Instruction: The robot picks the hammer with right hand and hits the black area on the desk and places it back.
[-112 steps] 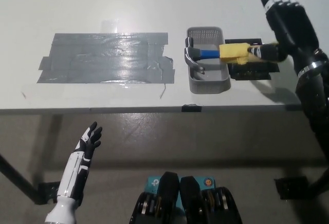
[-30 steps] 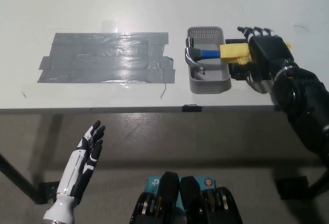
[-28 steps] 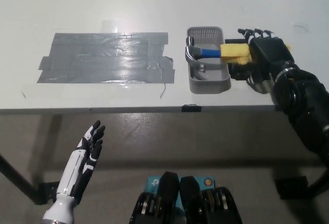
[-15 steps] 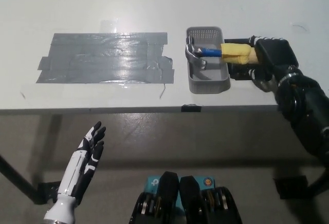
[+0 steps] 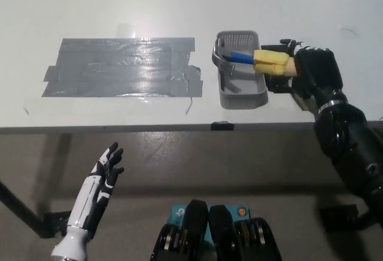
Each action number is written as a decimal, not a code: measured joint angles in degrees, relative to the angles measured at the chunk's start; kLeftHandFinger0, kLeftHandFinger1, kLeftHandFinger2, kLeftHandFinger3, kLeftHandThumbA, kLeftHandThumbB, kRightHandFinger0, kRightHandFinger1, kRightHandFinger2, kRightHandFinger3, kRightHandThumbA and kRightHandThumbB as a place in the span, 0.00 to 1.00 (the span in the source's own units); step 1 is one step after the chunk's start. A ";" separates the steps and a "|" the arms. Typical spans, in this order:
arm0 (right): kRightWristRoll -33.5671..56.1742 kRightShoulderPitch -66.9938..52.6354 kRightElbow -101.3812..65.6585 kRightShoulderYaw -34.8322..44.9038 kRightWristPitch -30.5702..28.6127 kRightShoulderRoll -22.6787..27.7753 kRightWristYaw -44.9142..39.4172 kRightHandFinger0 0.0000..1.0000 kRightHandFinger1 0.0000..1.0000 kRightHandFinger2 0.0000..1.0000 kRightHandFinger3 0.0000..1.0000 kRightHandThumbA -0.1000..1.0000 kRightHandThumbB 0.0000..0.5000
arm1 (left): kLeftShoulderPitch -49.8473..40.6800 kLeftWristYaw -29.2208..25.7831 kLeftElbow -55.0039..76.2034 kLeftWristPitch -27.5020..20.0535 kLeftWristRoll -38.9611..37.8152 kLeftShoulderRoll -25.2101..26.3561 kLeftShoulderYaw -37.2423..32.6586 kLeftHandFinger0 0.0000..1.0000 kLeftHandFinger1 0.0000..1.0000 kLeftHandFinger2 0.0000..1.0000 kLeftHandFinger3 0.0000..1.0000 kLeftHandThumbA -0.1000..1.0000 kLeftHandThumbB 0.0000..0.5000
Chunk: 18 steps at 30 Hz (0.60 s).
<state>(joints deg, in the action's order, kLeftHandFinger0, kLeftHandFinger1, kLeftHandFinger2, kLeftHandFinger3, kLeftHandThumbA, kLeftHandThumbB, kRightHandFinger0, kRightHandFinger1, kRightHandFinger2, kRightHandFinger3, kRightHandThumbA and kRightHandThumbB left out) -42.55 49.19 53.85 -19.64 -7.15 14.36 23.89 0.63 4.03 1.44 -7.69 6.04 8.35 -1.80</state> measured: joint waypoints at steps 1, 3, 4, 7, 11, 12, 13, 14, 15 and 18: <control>0.95 -0.25 -0.67 1.56 -0.54 -0.56 0.00 0.00 0.32 0.70 0.76 0.00 0.15 | 0.04 0.00 0.02 0.00 0.00 -0.01 0.00 0.92 1.00 1.00 1.00 0.96 0.00; 2.73 -0.49 -2.13 4.13 -1.19 -1.57 -0.16 0.00 0.34 0.73 0.74 0.00 0.18 | 0.08 0.00 0.03 0.04 0.00 -0.01 0.00 0.93 1.00 1.00 1.00 0.96 0.00; 3.80 -0.52 -3.04 5.46 -1.21 -2.11 -0.66 0.00 0.36 0.76 0.79 0.00 0.17 | 0.09 0.00 0.02 0.07 0.00 -0.02 0.00 0.92 1.00 1.00 1.00 0.96 0.00; 7.01 -0.55 -5.63 9.27 -0.78 -3.19 -2.90 0.00 0.41 0.81 0.87 0.00 0.20 | 0.10 0.00 0.01 0.14 0.01 -0.01 0.00 0.91 1.00 1.00 1.00 0.96 0.00; 11.04 -0.59 -7.68 12.95 0.26 -3.55 -6.70 0.00 0.42 0.84 0.90 0.00 0.17 | 0.10 0.00 -0.01 0.21 0.01 -0.01 0.00 0.91 1.00 1.00 1.00 0.95 0.00; 12.29 -0.60 -8.22 14.03 0.83 -3.55 -7.92 0.00 0.42 0.85 0.90 0.00 0.18 | 0.10 0.00 -0.01 0.25 0.01 -0.02 0.00 0.91 1.00 1.00 1.00 0.95 0.00; 13.42 -0.60 -8.70 15.07 1.48 -3.55 -9.04 0.00 0.44 0.88 0.91 0.00 0.19 | 0.10 0.00 -0.01 0.32 0.01 -0.02 0.00 0.91 1.00 1.00 1.00 0.95 0.00; 14.59 -0.60 -9.30 16.01 2.19 -3.54 -10.19 0.00 0.45 0.90 0.93 0.00 0.20 | 0.10 0.00 -0.01 0.36 0.01 -0.02 0.00 0.91 1.00 1.00 1.00 0.95 0.00; 15.56 -0.61 -9.77 16.74 2.89 -3.51 -11.22 0.00 0.51 0.94 0.96 0.00 0.21 | 0.10 0.00 -0.01 0.42 0.01 -0.02 0.00 0.90 1.00 1.00 1.00 0.94 0.01; 18.76 -0.61 -11.02 18.99 5.41 -3.21 -14.94 0.05 0.64 0.96 1.00 0.00 0.21 | 0.12 0.01 0.00 0.54 0.01 -0.02 0.00 0.88 1.00 1.00 1.00 0.94 0.01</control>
<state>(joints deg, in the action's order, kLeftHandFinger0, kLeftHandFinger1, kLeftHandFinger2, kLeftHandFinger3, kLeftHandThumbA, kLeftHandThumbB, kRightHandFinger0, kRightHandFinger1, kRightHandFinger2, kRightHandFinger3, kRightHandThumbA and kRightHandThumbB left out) -23.80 48.58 42.83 -0.64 -1.74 11.15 8.95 0.75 4.04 1.45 -7.15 6.05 8.33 -1.81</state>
